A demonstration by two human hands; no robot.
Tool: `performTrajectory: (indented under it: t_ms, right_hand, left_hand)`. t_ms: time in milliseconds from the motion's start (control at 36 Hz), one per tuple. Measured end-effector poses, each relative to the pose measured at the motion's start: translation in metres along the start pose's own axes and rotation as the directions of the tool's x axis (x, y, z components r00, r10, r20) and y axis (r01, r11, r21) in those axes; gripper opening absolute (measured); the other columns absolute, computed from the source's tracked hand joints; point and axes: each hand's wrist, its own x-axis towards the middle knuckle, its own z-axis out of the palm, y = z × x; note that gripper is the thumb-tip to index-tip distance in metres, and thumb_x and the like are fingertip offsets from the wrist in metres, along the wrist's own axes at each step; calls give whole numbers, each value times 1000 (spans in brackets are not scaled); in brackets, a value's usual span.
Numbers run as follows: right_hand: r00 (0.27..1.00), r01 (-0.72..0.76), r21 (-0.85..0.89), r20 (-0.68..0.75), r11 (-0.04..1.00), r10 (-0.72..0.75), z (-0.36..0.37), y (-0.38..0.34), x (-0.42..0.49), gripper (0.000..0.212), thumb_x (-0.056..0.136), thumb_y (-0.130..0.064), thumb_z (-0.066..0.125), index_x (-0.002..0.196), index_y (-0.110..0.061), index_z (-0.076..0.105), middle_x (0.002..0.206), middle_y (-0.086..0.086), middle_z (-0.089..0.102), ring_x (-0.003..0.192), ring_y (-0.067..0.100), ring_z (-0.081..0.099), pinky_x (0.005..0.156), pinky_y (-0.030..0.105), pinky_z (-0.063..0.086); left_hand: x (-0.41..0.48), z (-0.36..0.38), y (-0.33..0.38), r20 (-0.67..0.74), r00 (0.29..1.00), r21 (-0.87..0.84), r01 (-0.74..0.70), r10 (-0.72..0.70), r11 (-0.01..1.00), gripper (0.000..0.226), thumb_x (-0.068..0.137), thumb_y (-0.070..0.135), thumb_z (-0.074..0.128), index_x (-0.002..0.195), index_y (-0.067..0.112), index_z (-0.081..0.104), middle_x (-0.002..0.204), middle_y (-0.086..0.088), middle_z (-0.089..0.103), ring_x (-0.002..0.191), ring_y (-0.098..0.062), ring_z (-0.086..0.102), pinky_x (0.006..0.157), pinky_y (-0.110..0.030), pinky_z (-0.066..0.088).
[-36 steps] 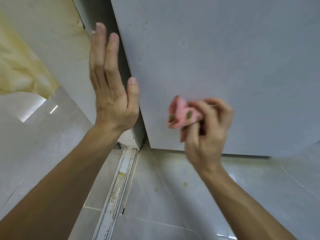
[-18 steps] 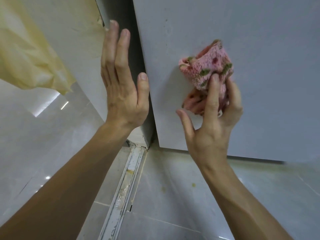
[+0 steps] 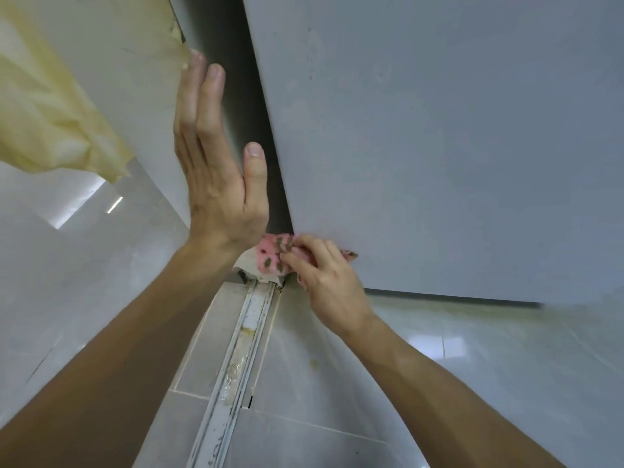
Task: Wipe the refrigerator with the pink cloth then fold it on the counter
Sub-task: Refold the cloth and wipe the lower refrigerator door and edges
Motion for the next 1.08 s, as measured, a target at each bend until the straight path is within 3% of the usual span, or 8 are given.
performTrajectory:
  t_ms: [83,167,306,500,611,722,944,1083]
  right_hand:
    - [975,-118,14,193,993,113,0,7,-16,33,78,-2,75,108,-15,79,111,6,66,99,29,63,70,44,62]
    - [966,-188,58,193,980,174,-27,12,-33,34,83,-15,49,101,-18,77,105,0,64,96,25,63,75,43,60]
    - [973,-163,191,-131,968,190,-113,3,-21,35,85,-5,50,104,-11,79,114,2,63,101,18,65,85,31,57]
    - [758,-63,110,-641,992,119,-197,-2,54,52,81,22,52,129,8,66,130,22,42,125,20,47,111,27,41]
    - [712,-103,-66,-702,992,27,-191,-9,91,49,99,-1,53,147,7,51,151,23,37,138,38,36,123,50,31]
    - [664,-108,-168,-746,980,-54,-187,-19,124,48,101,-10,55,148,2,54,153,23,38,135,33,30,125,36,18]
    - [436,-6,-255,-871,967,-227,-199,-38,195,28,104,-14,68,132,-11,73,129,10,67,117,24,42,106,38,46]
    - [652,100,-386,-670,917,-354,-135,-25,142,29,101,-19,73,130,-21,75,134,2,70,110,27,59,100,39,51]
  left_hand:
    - [-1,1,4,14,1000,1,2,-2,1000,58,99,7,47,149,-18,32,158,-40,30,151,-51,30,124,-61,27]
    - [4,4,11,12,1000,-20,-29,29,999,58,100,9,45,149,-18,31,157,-41,29,151,-53,28,122,-65,28]
    - [15,13,27,-42,997,-33,-67,66,997,59,96,2,47,148,-20,29,156,-46,24,151,-54,23,125,-65,22]
    - [20,17,32,-116,993,25,26,-23,999,61,98,4,46,153,-15,27,162,-38,22,156,-39,20,129,-55,19]
    - [33,8,18,-141,990,94,30,-17,995,63,100,7,45,155,-15,25,164,-36,20,157,-47,19,126,-63,21]
    - [48,-9,-7,-150,988,216,54,-21,975,66,100,6,44,159,-12,20,167,-35,15,158,-48,12,129,-61,13]
    - [56,-8,-26,-124,992,218,46,-19,975,66,102,4,44,161,-11,17,169,-33,12,160,-48,8,132,-56,8]
    - [57,-7,-29,-139,990,183,37,-12,982,66,101,4,46,160,-12,19,169,-33,13,159,-47,9,132,-55,8]
